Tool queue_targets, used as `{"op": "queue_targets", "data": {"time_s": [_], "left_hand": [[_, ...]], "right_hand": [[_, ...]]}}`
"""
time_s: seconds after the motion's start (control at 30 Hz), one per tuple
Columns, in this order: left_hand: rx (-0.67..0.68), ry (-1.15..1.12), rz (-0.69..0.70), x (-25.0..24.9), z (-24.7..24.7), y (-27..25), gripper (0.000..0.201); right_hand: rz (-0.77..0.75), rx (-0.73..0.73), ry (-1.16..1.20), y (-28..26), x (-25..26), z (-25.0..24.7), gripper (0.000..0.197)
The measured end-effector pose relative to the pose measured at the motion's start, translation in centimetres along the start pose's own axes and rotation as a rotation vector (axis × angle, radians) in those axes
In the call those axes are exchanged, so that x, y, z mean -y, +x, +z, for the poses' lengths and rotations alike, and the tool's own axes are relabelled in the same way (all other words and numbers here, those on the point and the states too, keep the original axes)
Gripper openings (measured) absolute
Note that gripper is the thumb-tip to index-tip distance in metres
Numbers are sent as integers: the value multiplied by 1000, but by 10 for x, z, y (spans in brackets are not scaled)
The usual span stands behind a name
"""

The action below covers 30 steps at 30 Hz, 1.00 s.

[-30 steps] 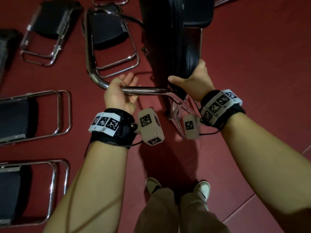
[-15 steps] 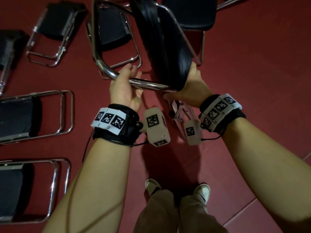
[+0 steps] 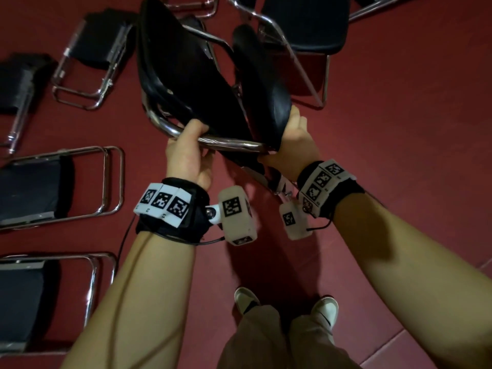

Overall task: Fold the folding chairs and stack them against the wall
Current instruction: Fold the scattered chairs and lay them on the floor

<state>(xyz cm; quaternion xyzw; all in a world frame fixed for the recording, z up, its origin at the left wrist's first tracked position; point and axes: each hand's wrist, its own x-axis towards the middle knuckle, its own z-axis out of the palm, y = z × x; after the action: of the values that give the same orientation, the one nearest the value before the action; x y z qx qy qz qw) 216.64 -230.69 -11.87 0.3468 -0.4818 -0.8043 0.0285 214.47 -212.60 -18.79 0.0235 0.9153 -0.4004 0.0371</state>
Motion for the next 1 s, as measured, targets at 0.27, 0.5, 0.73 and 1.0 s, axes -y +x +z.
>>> {"op": "queue_targets", "data": {"time_s": [0.27, 0.5, 0.73, 1.0], "left_hand": [[135, 100, -42, -26, -34, 9, 30], [-2, 124, 87, -91, -64, 27, 70], [-347, 239, -2, -88, -143, 58, 46], [-388, 125, -135, -66, -233, 73, 43]], "right_hand": [[-85, -11, -133, 0, 26, 33, 90], [-65, 114, -187, -10, 51, 67, 68], [-116, 253, -288, -20, 67, 114, 73], [-25, 361, -440, -23, 41, 167, 66]]}}
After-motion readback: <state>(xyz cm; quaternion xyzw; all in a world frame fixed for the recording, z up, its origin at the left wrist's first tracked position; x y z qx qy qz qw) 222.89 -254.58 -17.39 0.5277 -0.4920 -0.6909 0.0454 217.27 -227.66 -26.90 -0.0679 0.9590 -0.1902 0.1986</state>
